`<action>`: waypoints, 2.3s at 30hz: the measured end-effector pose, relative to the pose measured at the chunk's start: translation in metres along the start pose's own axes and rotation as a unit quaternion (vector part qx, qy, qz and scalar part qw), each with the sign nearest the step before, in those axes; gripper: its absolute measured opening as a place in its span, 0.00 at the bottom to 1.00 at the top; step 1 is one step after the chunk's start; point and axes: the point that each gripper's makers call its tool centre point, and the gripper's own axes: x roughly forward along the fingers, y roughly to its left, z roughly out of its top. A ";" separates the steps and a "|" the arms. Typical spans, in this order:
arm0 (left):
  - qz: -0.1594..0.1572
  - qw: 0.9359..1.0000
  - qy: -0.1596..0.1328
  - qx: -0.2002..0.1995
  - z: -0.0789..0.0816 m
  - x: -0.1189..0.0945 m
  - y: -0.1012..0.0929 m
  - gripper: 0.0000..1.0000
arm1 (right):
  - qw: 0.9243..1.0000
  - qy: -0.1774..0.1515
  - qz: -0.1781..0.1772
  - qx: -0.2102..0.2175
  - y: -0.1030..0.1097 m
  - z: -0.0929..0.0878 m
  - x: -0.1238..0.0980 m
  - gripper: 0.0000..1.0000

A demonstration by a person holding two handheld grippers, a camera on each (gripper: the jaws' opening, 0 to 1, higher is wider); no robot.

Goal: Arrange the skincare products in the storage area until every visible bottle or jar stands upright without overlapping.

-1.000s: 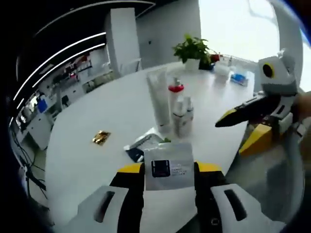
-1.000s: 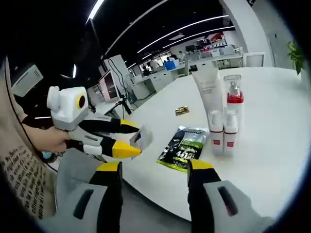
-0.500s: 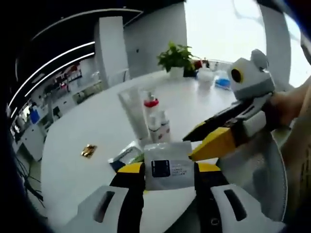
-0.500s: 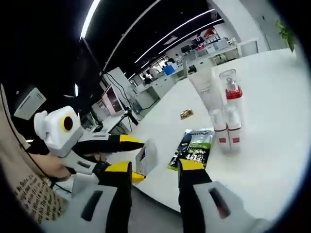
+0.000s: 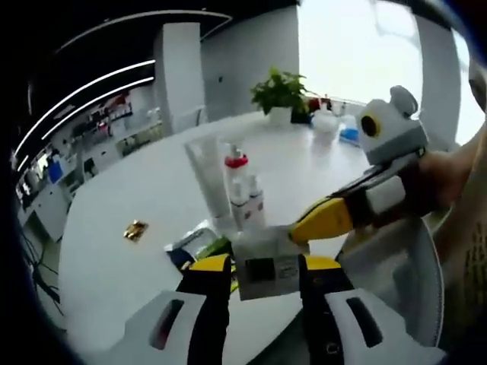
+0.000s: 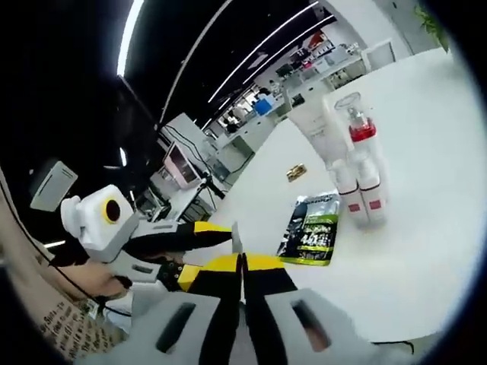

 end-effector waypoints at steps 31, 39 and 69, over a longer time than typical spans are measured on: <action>-0.182 0.964 -0.030 -0.193 0.015 -0.024 -0.001 0.05 | 0.999 -0.024 0.038 0.007 0.017 0.032 -0.011 0.01; -0.195 0.930 -0.023 -0.310 0.007 -0.028 0.019 0.00 | 0.991 0.020 -0.018 -0.133 0.017 0.034 0.019 0.01; -0.076 0.863 0.004 -0.500 -0.092 -0.026 0.127 0.00 | 0.910 0.124 -0.019 -0.396 0.011 -0.011 0.170 0.01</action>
